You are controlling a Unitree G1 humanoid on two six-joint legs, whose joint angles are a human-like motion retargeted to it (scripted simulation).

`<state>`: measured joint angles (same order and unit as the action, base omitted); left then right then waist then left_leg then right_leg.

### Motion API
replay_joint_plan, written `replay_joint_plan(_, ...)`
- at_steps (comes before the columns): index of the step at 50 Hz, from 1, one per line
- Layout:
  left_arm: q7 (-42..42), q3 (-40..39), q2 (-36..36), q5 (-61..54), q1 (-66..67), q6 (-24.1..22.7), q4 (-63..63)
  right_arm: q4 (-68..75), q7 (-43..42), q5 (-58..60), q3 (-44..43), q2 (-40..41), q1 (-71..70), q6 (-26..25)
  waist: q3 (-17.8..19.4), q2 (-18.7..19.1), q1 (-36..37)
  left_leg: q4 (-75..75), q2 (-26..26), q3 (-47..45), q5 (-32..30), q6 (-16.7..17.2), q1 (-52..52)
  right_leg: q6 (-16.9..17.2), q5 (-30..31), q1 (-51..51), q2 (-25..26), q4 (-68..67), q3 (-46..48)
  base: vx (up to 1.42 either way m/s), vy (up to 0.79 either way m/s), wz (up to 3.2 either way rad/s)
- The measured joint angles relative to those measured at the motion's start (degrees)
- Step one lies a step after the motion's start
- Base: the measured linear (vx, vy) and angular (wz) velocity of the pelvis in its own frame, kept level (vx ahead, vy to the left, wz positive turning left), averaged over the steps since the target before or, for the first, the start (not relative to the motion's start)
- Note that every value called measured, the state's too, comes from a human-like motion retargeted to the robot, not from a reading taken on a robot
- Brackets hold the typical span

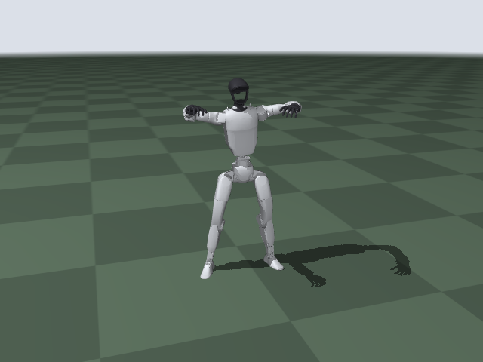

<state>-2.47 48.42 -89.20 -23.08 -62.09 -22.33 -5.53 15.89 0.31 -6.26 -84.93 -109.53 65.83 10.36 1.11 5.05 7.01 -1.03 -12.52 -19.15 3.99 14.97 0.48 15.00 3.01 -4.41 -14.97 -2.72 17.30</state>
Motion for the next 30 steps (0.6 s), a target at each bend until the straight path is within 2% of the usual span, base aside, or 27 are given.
replay_joint_plan(7, 0.67, -0.1, -2.26, -1.44, -0.82, 0.62, -3.45, -1.74, 0.77, 0.44, 1.23, 0.18, 0.0, 0.3, -0.6, -1.08, 1.32, 0.02, -0.55, -0.21, 0.14, -0.01, -0.03, 0.0, 0.06, 0.04, 0.6, 0.44, -0.01, 0.0, 0.0, 0.0)
replay_joint_plan(30, 1.12, 0.14, -1.97, -1.05, -1.57, 1.2, -3.83, -2.85, 0.4, 0.68, 1.06, -0.7, 0.0, 0.53, -1.44, -2.48, 2.44, 0.74, -1.78, 1.02, 0.97, -0.04, 0.54, 0.0, -1.53, 1.67, 1.19, -0.32, 1.44, 0.0, 0.0, 0.0)
